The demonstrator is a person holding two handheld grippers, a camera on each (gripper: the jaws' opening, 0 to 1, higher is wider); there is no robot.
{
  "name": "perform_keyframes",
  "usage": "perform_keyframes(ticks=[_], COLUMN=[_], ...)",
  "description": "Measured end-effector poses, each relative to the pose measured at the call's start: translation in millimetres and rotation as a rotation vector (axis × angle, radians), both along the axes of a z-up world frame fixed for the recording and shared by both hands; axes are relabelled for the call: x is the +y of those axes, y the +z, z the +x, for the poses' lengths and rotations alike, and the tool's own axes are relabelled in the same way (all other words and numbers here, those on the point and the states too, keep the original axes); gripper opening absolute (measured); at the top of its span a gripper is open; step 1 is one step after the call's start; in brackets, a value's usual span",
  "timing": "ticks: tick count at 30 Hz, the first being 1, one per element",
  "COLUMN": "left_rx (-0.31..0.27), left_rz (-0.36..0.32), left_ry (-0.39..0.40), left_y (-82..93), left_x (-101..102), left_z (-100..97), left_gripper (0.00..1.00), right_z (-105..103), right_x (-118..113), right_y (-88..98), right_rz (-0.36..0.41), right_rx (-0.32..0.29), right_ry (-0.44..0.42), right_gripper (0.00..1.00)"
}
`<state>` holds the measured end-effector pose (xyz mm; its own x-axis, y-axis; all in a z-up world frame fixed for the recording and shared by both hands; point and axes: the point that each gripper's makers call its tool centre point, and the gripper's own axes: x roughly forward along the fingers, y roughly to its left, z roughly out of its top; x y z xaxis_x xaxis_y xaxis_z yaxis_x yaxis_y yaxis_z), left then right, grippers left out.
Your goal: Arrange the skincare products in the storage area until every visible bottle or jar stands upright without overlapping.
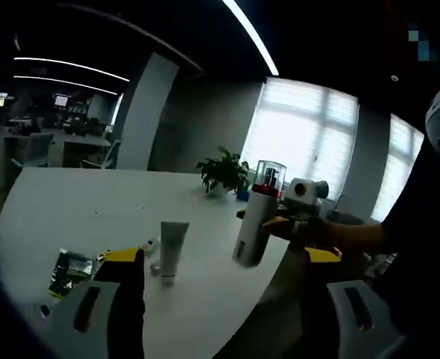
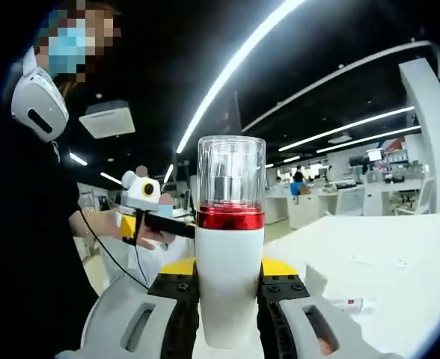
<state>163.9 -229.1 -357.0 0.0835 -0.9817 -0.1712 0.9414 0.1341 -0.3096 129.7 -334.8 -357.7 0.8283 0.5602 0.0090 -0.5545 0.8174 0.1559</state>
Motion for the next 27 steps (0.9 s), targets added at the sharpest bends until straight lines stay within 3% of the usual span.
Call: perform_keyframes(ticks=[7, 14, 18, 21, 27], left_rx=[-0.032, -0.028, -0.024, -0.034, 0.001], left_rz=[0.006, 0.013, 0.020, 0.041, 0.055], left_ry=[0.102, 0.153, 0.177, 0.193, 0.249], left_y=[-13.4, -33.6, -44.4, -55.5, -73.8], left_x=[1, 4, 9, 15, 29], left_z=[6.9, 4.6, 6.0, 10.7, 24.1], left_gripper=[0.99, 0.99, 0.99, 0.99, 0.92], right_z=[10, 25, 37, 44, 53], right_x=[-16, -31, -39, -45, -50], right_y=[-23.4, -59.1, -92.2, -116.5, -145.6], right_rz=[-0.015, -0.017, -0.054, -0.054, -0.047], right_rx=[-0.001, -0.009, 0.010, 0.023, 0.045], right_ry=[0.005, 0.012, 0.010, 0.005, -0.005], right_gripper=[0.19, 0.19, 0.19, 0.19, 0.19])
